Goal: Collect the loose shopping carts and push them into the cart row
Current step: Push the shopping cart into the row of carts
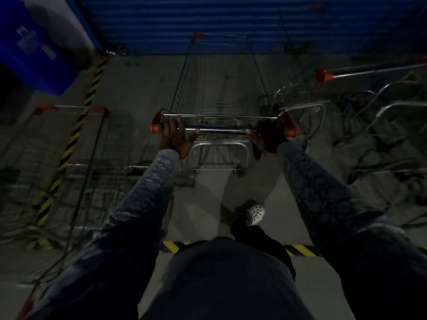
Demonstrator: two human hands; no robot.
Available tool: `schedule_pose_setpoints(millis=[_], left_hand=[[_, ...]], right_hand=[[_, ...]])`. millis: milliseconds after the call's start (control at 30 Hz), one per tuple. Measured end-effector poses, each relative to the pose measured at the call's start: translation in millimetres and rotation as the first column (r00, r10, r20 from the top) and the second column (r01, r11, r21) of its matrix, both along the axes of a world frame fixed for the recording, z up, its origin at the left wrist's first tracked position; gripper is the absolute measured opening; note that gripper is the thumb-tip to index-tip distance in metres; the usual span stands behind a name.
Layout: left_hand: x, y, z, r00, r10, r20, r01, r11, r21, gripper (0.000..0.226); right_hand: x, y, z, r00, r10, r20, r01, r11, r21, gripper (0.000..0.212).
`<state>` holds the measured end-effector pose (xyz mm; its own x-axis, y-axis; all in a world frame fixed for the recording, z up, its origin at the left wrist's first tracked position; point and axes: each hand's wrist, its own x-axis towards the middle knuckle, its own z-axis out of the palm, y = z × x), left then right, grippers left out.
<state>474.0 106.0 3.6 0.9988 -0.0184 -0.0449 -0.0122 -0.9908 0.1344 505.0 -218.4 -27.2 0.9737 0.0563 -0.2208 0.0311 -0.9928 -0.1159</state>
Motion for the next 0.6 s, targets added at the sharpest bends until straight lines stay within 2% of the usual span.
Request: schedule_pose_setpoints(millis=[100, 300, 433, 533, 600], left_hand=[[-48, 10, 4, 1.0, 0.009, 0.029, -0.008, 0.999, -0.038, 0.082], [-136, 31, 7, 0.998, 0.044, -0.033, -0.045, 0.999, -0.015, 0.093], [-196, 44, 16, 0.996, 0.087, -0.008, -0.088, 0.996, -0.034, 0.082], [-249, 57, 23, 0.995, 0.089, 0.036, -0.087, 0.994, -0.067, 0.099], [-281, 63, 22, 0.997, 0.068, 0.047, -0.064, 0.995, -0.076, 0.097]], right_hand=[[-34, 7, 1, 0.997, 0.017, -0.076, -0.019, 0.999, -0.035, 0.116], [-130, 36, 13, 0.998, 0.039, -0.047, -0.043, 0.996, -0.081, 0.124], [-199, 58, 33, 0.997, 0.017, -0.071, -0.02, 0.999, -0.041, 0.132], [-254, 73, 47, 0.999, -0.005, -0.039, 0.005, 1.0, -0.003, 0.118], [-287, 83, 50, 1.0, -0.003, -0.025, 0.003, 1.0, 0.012, 0.11]])
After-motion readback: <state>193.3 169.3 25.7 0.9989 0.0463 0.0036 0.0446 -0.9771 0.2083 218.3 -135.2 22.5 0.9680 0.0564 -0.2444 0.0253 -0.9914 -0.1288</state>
